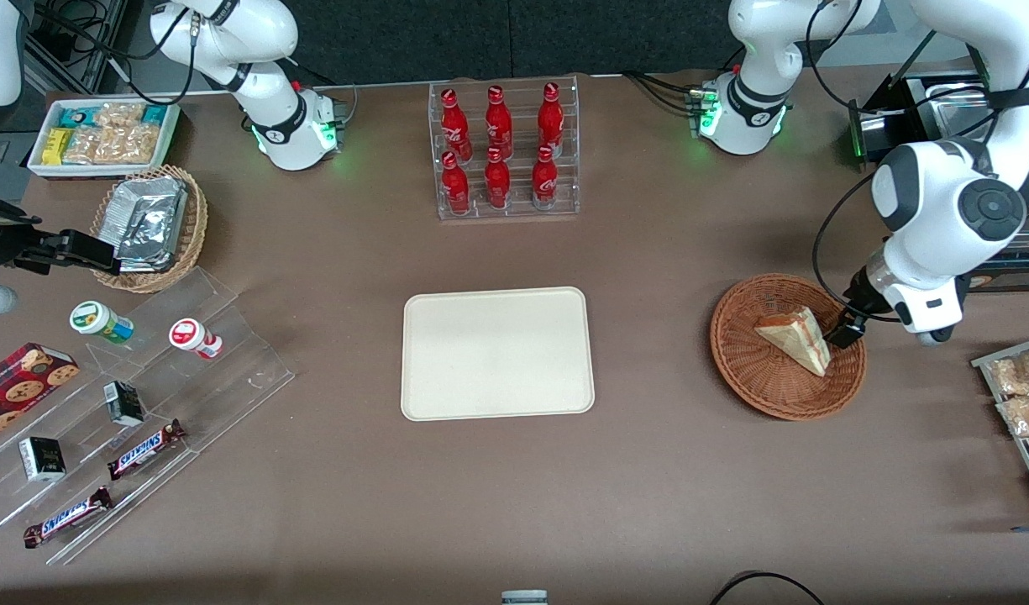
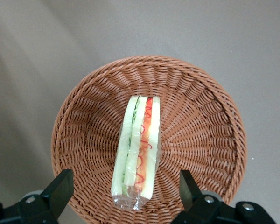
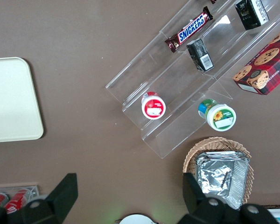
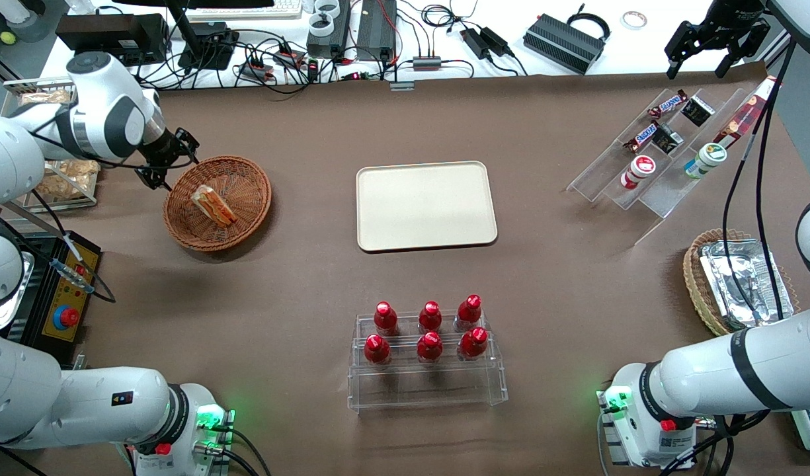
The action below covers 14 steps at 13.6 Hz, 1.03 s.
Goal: Place sandwich from basket to tray
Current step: 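Lower the open left gripper around the wrapped sandwich and close it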
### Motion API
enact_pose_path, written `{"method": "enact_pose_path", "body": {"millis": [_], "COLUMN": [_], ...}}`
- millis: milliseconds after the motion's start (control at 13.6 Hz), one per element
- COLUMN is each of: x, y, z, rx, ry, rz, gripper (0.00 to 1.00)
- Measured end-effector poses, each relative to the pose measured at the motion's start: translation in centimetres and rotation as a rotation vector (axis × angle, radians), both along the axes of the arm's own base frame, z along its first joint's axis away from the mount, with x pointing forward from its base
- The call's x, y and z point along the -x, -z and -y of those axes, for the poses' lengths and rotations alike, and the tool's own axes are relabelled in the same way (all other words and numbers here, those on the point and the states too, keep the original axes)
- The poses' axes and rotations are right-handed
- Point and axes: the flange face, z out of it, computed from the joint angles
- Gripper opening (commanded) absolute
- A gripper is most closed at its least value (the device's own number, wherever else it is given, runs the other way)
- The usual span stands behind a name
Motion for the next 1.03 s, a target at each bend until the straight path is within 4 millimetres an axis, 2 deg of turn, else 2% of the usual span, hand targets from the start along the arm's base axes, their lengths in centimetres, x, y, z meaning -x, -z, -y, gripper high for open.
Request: {"method": "enact_pose_path", "body": {"millis": [734, 1028], "x": [1.6, 1.8], "y": [4.6, 5.5], "z": [0.2, 0.6], "rx": [0.009, 0.017], "ry": [-0.009, -0.01], "rz": [0.045, 0.042], "gripper": [1.0, 1.0]}}
